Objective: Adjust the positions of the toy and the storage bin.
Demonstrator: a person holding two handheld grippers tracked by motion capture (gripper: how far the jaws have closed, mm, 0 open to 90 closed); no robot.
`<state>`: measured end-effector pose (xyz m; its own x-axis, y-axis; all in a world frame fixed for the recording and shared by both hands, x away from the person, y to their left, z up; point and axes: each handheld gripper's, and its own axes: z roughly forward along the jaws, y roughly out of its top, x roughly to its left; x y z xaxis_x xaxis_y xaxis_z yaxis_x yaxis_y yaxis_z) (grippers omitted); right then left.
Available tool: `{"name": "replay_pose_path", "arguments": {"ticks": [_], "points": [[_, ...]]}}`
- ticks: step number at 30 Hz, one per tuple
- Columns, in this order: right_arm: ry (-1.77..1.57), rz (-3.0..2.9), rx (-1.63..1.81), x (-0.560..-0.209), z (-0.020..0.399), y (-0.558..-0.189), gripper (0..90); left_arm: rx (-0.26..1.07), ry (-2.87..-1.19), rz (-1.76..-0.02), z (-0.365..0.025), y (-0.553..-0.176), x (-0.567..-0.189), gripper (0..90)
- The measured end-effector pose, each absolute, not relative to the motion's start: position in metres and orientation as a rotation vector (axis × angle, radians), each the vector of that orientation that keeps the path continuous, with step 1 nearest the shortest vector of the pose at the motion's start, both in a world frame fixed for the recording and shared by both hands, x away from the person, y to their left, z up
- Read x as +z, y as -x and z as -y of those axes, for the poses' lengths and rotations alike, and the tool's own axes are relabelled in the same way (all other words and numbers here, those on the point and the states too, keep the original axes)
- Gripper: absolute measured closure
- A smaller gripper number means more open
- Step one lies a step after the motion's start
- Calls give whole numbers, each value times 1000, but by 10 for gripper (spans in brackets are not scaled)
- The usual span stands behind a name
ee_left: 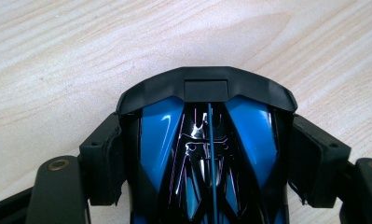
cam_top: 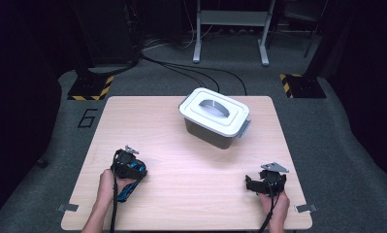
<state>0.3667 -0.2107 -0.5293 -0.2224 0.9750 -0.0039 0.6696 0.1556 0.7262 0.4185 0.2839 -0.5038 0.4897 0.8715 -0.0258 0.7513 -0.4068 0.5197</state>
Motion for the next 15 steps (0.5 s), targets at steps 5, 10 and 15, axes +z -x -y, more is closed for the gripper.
{"name": "replay_pose_path", "arguments": {"ticks": [5, 10, 15], "points": [[-1559, -1959, 839, -529, 211, -367, 46, 349, -2264, -1336, -285, -417, -504, 249], [-1568, -1957, 837, -529, 210, -366, 46, 314, -2219, -1334, -289, -413, -501, 198], [-1559, -1959, 840, -529, 211, -367, 46, 346, -2160, -1306, -295, -405, -488, 129]]}}
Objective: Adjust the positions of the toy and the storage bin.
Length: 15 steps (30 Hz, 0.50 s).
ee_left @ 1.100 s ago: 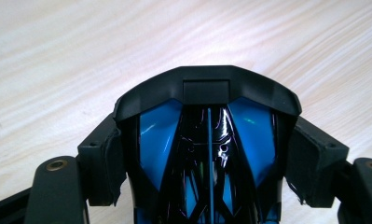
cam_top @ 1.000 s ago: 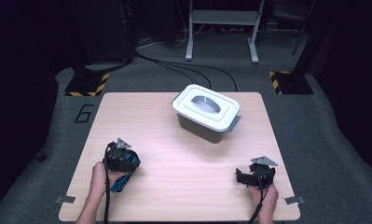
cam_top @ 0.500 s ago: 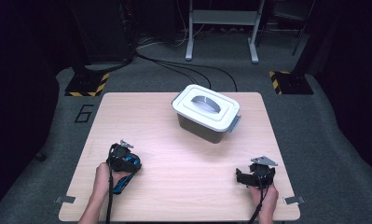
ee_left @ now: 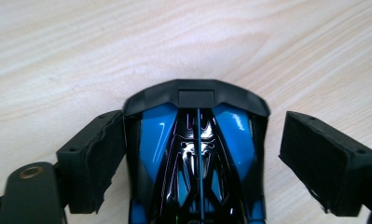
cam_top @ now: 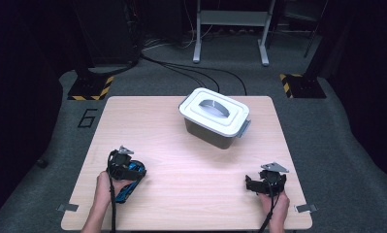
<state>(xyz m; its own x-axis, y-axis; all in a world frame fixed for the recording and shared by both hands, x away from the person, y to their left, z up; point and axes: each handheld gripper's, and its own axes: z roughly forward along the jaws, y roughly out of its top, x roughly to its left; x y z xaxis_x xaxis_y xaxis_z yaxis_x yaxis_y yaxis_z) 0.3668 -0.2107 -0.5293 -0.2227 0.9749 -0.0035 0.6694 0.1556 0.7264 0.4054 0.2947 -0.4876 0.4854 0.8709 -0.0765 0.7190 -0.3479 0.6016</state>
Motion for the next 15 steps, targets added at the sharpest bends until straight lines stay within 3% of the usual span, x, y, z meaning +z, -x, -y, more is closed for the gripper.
{"name": "replay_pose_path", "arguments": {"ticks": [7, 15], "points": [[-1560, -1959, 840, -529, 211, -367, 46, 431, -2105, -1296, -314, -395, -470, 30], [-1557, -1961, 840, -529, 211, -367, 46, 599, -1924, -1418, -383, -391, -474, 2]]}}
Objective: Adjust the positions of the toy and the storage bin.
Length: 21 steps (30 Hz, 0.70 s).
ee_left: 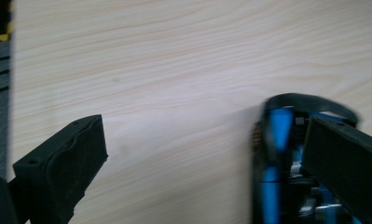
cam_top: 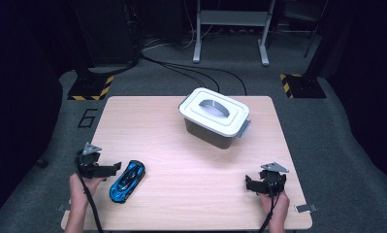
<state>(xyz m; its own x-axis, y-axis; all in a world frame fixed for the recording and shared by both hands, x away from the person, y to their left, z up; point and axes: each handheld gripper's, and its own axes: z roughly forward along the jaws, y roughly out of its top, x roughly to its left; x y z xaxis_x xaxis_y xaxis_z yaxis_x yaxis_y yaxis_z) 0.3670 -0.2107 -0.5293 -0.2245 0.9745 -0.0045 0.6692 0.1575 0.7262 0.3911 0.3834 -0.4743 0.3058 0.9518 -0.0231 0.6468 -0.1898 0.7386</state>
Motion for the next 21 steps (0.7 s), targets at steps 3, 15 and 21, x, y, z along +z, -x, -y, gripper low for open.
{"name": "replay_pose_path", "arguments": {"ticks": [3, 15, 21], "points": [[-1558, -1964, 849, -529, 210, -367, 47, 606, -1936, -1458, -406, -396, -490, 6], [-1547, -1979, 858, -529, 211, -367, 46, 581, -1990, -1457, -420, -408, -528, 6], [-1546, -1992, 873, -529, 212, -368, 37, 601, -1949, -1434, -423, -411, -532, 5]]}}
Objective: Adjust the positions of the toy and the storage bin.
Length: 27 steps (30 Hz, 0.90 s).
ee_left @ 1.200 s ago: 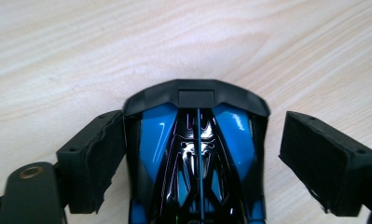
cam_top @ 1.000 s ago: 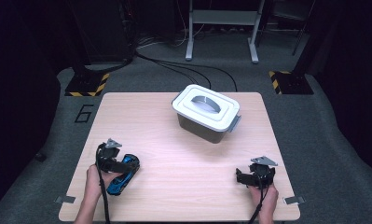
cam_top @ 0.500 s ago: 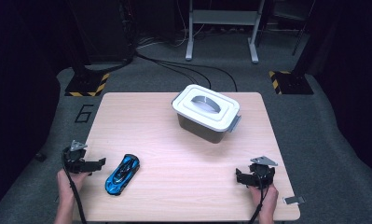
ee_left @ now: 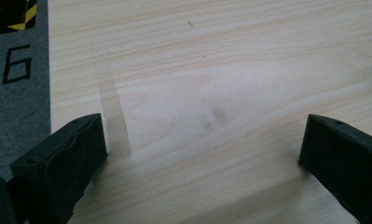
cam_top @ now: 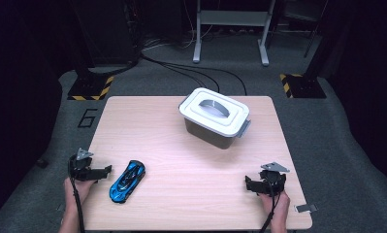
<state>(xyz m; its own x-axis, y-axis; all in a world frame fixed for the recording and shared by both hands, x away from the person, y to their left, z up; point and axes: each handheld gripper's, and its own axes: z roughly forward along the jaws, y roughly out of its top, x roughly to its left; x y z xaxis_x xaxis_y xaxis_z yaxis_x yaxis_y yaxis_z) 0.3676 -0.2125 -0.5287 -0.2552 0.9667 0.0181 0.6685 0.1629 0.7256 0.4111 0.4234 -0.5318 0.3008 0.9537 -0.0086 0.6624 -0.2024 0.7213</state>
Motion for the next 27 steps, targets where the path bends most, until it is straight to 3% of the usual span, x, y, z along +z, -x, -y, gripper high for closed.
{"name": "replay_pose_path", "arguments": {"ticks": [11, 27], "points": [[-1551, -2035, 1003, -521, 223, -373, 43, 595, -1944, -1433, -423, -414, -532, 5], [-1372, -2068, 1121, -456, 208, -415, 36, 607, -1945, -1421, -422, -414, -533, 6]]}}
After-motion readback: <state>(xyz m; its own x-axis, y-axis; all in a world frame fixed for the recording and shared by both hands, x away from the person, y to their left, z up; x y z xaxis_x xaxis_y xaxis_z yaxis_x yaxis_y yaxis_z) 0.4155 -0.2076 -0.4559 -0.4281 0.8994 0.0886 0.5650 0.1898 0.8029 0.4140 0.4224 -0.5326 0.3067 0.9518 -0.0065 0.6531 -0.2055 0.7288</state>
